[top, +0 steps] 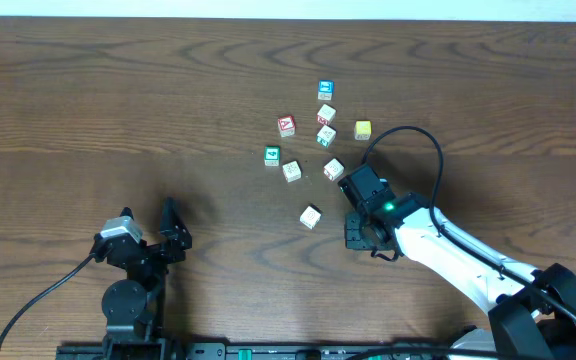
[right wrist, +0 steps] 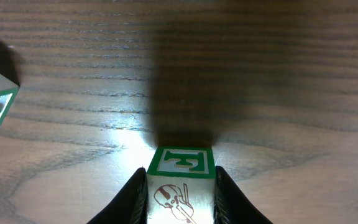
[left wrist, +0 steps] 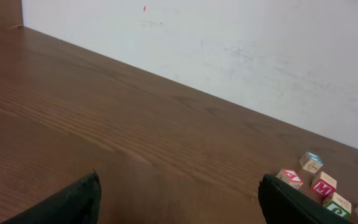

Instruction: Lift 5 blocks

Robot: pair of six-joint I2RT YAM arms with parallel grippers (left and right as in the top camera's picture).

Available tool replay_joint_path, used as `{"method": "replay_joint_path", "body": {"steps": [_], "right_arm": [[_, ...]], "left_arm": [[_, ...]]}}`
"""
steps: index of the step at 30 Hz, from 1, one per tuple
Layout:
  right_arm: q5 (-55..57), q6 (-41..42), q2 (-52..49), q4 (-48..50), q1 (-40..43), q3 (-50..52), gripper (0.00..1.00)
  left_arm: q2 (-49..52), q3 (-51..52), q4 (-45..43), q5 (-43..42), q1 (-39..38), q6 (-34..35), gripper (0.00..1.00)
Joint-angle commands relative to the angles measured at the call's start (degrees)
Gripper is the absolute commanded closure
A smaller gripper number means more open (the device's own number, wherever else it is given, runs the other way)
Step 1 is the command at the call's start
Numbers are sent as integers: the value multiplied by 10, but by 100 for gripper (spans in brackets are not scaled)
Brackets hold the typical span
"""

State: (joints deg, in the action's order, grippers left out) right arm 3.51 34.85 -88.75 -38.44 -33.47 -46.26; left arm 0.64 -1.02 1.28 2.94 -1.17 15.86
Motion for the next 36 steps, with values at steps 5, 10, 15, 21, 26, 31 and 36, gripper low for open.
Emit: {"method": "replay_joint_path", "body": {"steps": [5,10,15,21,26,31,36], "right_arm": [[9,43,4,0,-4,12,89],[9,43,4,0,-4,12,75],[9,43,4,4,-4,12,66],[10,43,4,4,-4,12,60],[10,40,4,10,-4,12,55],[10,17,4,34,-3,11,48],[10,-21,4,32,-3,-12,43]], "left_arm": [[0,8,27,9,2,-3,19],[0,8,27,9,2,-3,19],[0,8,27,9,2,-3,19],[0,8,27,9,2,-3,19],[0,8,27,9,2,-3,19],[0,8,27,9,2,-3,19],[0,8,27,9,2,-3,18]]}}
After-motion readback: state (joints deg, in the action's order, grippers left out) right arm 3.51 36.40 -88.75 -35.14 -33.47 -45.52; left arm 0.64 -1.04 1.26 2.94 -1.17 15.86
